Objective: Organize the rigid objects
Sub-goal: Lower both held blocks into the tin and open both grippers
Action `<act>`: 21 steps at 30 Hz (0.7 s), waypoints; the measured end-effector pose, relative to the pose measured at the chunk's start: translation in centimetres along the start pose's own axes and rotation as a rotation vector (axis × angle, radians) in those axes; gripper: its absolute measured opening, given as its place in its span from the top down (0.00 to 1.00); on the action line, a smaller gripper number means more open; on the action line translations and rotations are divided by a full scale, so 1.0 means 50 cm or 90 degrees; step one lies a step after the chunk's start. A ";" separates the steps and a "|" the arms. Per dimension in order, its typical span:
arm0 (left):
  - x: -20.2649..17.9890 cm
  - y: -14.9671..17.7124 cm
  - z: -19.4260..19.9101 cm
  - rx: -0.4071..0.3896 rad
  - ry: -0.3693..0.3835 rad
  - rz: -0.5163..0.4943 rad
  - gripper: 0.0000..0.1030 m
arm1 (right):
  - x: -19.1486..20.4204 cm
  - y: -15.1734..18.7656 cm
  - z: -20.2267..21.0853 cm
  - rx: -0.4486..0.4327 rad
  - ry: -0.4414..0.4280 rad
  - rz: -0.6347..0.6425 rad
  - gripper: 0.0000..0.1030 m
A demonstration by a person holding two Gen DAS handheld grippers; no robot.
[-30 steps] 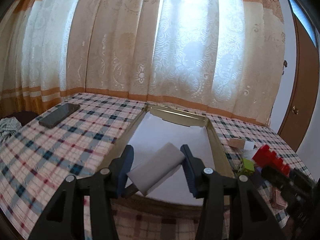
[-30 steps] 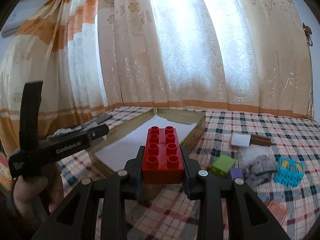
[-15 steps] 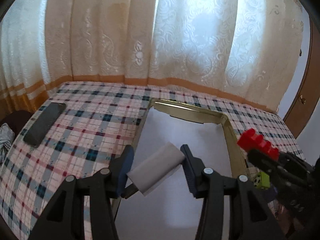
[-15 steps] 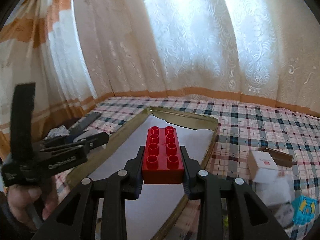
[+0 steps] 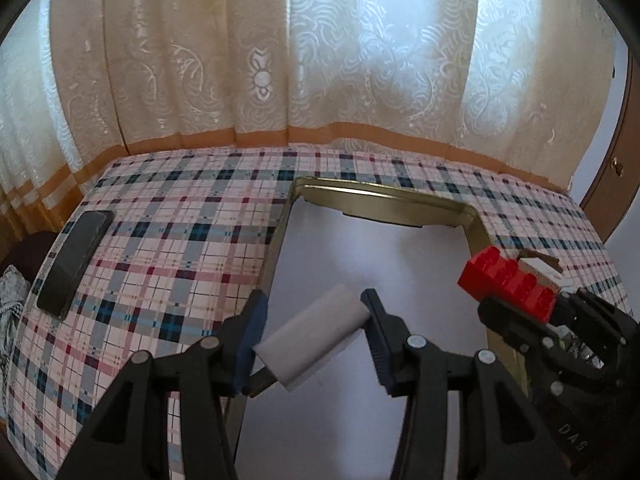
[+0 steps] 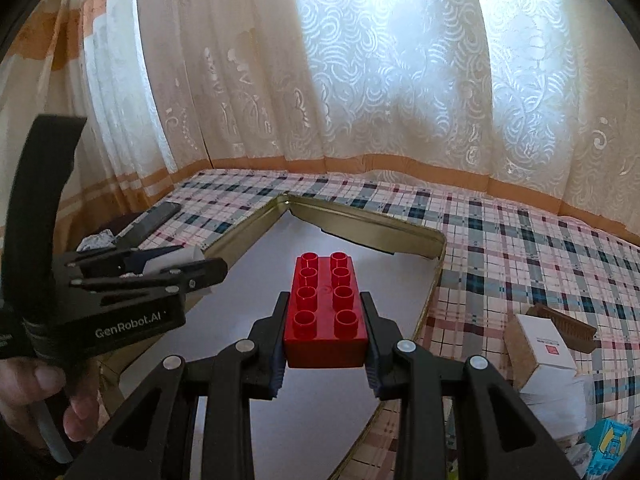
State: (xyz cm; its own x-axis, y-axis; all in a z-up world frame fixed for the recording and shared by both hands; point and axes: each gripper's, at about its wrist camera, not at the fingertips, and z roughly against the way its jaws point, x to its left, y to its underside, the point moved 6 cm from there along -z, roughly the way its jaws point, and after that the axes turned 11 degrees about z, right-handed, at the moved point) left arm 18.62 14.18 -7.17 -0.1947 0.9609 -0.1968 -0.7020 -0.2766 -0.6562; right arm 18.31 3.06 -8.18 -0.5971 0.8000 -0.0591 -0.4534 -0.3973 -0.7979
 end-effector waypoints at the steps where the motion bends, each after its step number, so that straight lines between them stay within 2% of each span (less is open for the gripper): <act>1: -0.004 -0.002 -0.001 0.001 -0.002 -0.005 0.53 | -0.001 0.002 -0.004 0.004 -0.002 -0.001 0.67; 10: -0.011 -0.009 -0.019 0.003 -0.029 -0.029 0.52 | -0.008 0.010 -0.019 0.017 0.008 -0.002 0.65; 11: -0.013 -0.012 -0.015 -0.007 -0.033 -0.035 0.46 | -0.008 0.011 -0.019 0.016 0.003 -0.004 0.56; 12: -0.015 -0.013 -0.009 -0.017 -0.043 -0.043 0.36 | -0.008 0.010 -0.018 0.013 -0.004 -0.006 0.48; 14: -0.020 -0.017 0.007 -0.043 -0.057 -0.055 0.27 | -0.006 0.009 -0.012 0.001 -0.012 -0.012 0.42; 21: 0.004 -0.002 0.063 -0.084 -0.061 -0.015 0.24 | -0.014 0.022 0.029 -0.007 -0.010 -0.013 0.41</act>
State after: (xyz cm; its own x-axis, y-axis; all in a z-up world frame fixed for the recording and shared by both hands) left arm 16.50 14.45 -4.88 -0.2483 0.9620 -0.1132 -0.6119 -0.2464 -0.7516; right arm 17.27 1.39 -8.14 -0.5981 0.8007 -0.0336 -0.4581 -0.3759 -0.8055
